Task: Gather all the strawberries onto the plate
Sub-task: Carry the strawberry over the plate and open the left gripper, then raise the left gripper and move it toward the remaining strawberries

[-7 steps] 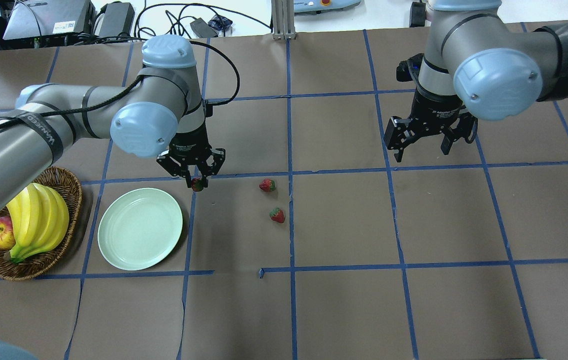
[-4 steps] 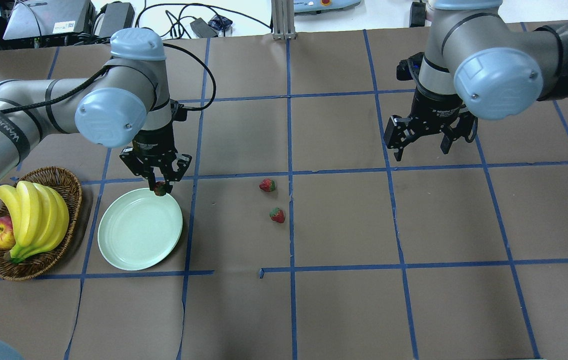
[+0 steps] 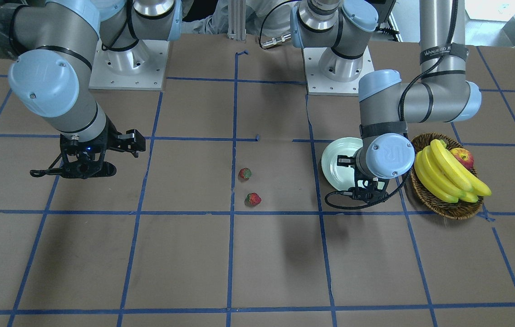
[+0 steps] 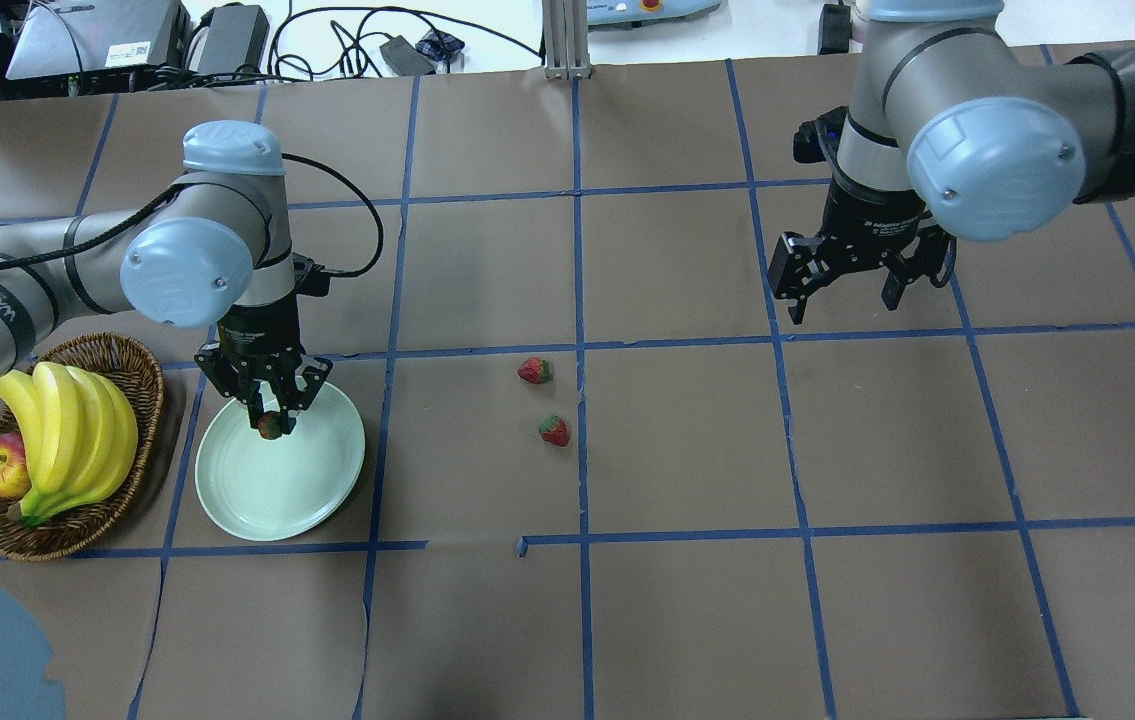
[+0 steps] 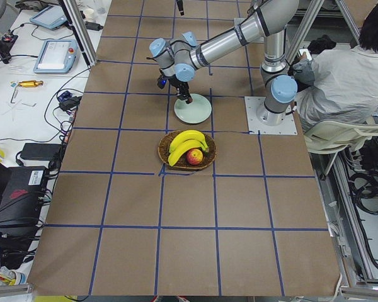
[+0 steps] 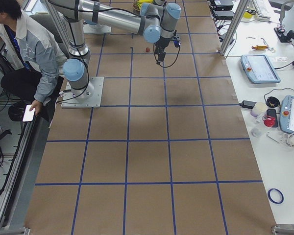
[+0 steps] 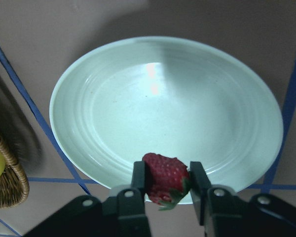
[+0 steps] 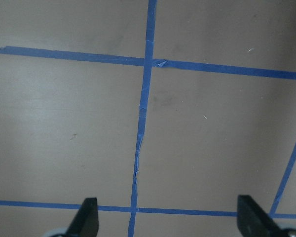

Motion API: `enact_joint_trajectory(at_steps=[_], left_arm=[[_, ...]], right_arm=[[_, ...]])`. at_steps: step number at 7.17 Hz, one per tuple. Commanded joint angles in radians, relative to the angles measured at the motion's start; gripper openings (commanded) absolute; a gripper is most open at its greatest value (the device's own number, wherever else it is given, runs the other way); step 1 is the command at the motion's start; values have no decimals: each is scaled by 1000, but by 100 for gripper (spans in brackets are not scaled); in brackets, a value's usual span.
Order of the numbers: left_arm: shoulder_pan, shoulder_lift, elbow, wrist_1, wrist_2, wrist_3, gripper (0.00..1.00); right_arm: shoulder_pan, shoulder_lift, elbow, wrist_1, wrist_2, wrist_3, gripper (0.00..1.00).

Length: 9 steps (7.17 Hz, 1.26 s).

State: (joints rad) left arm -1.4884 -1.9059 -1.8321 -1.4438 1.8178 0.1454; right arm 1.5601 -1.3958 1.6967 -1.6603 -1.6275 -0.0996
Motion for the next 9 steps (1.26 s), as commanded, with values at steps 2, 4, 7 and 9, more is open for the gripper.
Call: enact_joint_trajectory(at_steps=[2,4,7,9], left_arm=[[5,-18,-9,14,-2,14,96],[-6,7,37,23,-14,13,100],[-65,19,122,37,-163,-79,100],[-122,2,116,150,-302,-319,100]], right_arm=[[2,0,1,2,-3,-2,100],[3,1,5,1,3,3,100],[3,0,1,2,0,6,100],[6,0,5,2,4,9,100]])
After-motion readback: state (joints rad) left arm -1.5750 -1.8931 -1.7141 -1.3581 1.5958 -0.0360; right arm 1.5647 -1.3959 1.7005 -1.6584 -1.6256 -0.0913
